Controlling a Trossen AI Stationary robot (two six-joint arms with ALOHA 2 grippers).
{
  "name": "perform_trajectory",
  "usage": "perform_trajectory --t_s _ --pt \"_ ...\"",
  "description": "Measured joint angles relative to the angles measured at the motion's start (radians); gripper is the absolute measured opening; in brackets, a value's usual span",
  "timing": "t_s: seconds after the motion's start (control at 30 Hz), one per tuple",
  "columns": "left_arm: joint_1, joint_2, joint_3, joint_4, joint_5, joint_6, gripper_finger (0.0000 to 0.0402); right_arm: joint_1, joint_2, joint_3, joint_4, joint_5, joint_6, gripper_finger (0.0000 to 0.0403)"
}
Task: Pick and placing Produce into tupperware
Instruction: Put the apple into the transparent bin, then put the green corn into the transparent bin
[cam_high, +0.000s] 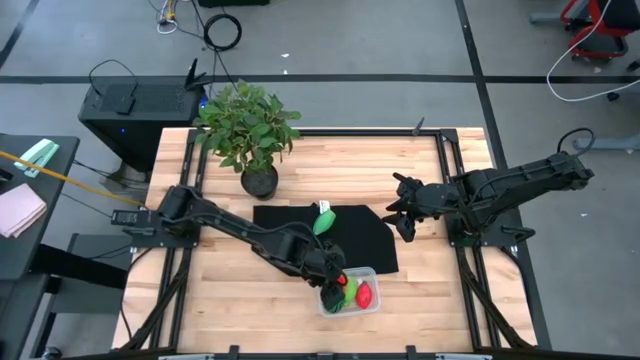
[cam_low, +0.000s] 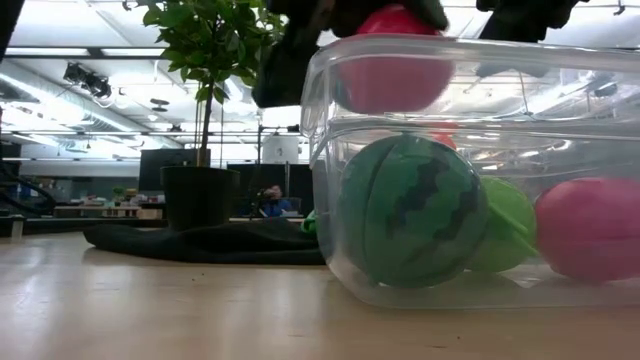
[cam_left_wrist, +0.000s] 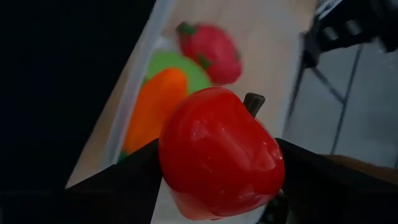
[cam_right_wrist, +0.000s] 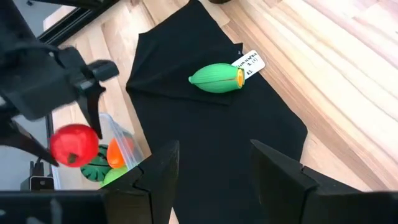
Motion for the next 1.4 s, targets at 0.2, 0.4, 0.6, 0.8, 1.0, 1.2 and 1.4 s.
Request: perform_trajectory --t_s 0.2,0.4,0.6,0.8,1.0,1.2,1.4 --pt "-0.009 0.015 0.000 -0.020 0.007 -0.006 0.0291 0.000 0.000 0.000 0.000 0.000 0.004 0.0197" --pt "-0.011 0.014 0.000 -0.010 0.007 -0.005 0.0295 0.000 0.000 0.000 0.000 -0.002 0.001 0.0197" --pt "-0.011 0.014 0.000 -0.010 0.014 -0.016 0.0348 0.001 0.000 0.000 0.000 -0.004 0.000 0.0197" --pt "-0.011 0.014 0.000 -0.010 0.040 0.013 0.0396 0.000 0.000 0.000 0.000 -0.004 -0.004 0.0197" --pt "-0.011 -0.010 0.001 -0.008 0.007 0.032 0.0369 0.000 0.000 0.000 0.000 -0.004 -0.013 0.0197" --pt "-0.021 -0.093 0.002 -0.002 -0.120 0.086 0.0328 0.001 0.000 0.000 -0.002 -0.004 -0.019 0.0197" --pt "-0.071 -0.208 0.003 -0.009 -0.384 0.126 0.0259 0.000 0.000 0.000 -0.003 -0.004 -0.019 0.0197"
